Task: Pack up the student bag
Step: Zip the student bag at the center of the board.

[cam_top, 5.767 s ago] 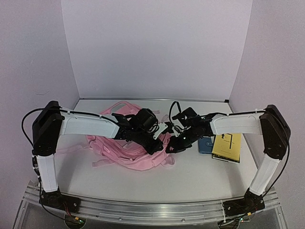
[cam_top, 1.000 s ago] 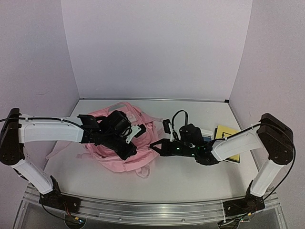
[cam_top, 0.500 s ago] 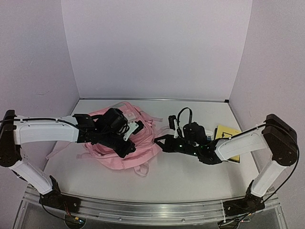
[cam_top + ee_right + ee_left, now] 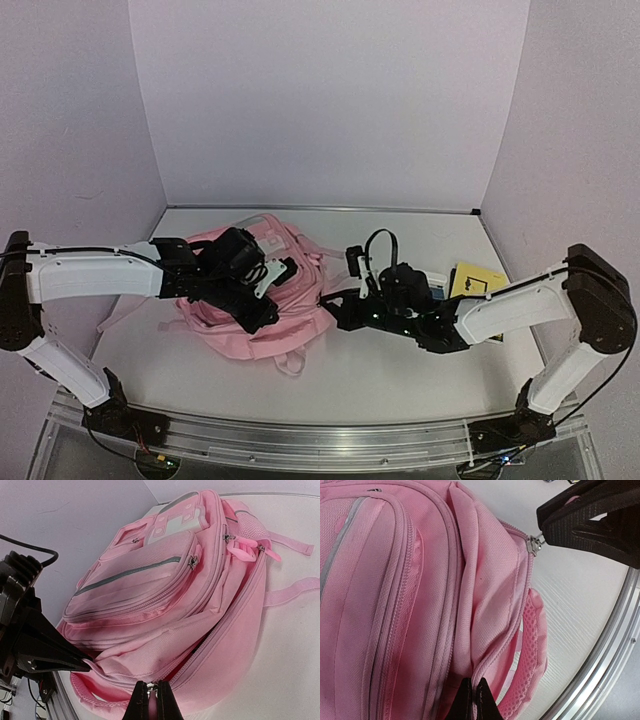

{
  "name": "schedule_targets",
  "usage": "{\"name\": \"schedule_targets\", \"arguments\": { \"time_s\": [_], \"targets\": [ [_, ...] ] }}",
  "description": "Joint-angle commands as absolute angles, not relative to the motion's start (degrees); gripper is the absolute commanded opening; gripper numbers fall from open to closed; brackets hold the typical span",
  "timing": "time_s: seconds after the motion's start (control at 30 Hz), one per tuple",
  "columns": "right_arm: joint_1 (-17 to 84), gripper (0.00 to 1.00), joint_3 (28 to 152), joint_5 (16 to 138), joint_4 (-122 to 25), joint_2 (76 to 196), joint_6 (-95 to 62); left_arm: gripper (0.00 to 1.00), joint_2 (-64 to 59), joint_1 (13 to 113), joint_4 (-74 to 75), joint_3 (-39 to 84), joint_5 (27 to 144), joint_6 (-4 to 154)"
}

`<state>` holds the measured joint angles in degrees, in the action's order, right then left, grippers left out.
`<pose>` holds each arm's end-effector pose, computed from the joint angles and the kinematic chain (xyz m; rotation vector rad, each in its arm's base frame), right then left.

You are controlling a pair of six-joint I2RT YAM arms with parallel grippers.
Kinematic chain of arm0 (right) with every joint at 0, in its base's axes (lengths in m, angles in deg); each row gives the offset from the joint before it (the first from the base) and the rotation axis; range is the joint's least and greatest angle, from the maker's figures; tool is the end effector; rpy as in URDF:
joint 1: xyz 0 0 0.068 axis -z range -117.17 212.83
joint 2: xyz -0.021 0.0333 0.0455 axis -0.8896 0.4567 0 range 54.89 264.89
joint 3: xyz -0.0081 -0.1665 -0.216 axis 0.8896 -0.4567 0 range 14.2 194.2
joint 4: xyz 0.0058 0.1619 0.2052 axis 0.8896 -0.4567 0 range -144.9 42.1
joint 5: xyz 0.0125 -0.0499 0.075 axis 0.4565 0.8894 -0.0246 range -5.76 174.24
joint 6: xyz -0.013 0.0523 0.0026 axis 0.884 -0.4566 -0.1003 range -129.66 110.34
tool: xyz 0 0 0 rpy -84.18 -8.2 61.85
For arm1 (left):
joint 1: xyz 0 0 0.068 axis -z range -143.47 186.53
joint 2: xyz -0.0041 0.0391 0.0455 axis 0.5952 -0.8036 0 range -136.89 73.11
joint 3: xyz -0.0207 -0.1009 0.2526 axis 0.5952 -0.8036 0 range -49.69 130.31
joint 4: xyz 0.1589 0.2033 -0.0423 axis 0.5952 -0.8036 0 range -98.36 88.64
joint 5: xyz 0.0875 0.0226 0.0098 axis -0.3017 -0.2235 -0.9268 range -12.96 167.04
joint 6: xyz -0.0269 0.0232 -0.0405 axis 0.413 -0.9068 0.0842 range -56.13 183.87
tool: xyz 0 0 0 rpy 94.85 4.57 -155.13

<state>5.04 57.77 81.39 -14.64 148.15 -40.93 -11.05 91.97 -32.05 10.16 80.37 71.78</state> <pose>0.1822 0.2923 0.1981 -0.4981 1.9514 1.0914 0.1707 -0.2515 0.2403 1.0726 2.3765 -0.4964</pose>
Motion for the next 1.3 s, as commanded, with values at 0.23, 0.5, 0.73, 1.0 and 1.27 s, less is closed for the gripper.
{"name": "schedule_targets", "arguments": {
  "time_s": [0.23, 0.5, 0.73, 1.0, 1.27],
  "targets": [
    [-2.4, 0.0, 62.08, 87.86, -11.22, 150.84, -41.39, 0.0, -9.25, 89.34, -32.24, 11.2, 76.7, 72.22],
    [-6.84, 0.0, 63.63, 93.23, -11.61, 151.97, -40.63, 0.0, -8.54, 88.87, -29.87, 11.08, 79.26, 72.51],
    [-9.96, 0.0, 66.05, 96.45, -11.77, 153.91, -39.25, 0.0, -8.14, 88.4, -28.45, 10.95, 80.56, 73.11],
    [-11.82, 0.0, 67.89, 100.69, -11.78, 155.79, -38.93, 0.0, -8.07, 88.13, -26.04, 10.71, 83.31, 73.47],
    [-12.05, 0.0, 65.06, 111.46, -13.48, 151.69, -40.48, 0.0, -5.62, 86.2, -26.9, 8.83, 81.43, 74.19]
  ]
}}
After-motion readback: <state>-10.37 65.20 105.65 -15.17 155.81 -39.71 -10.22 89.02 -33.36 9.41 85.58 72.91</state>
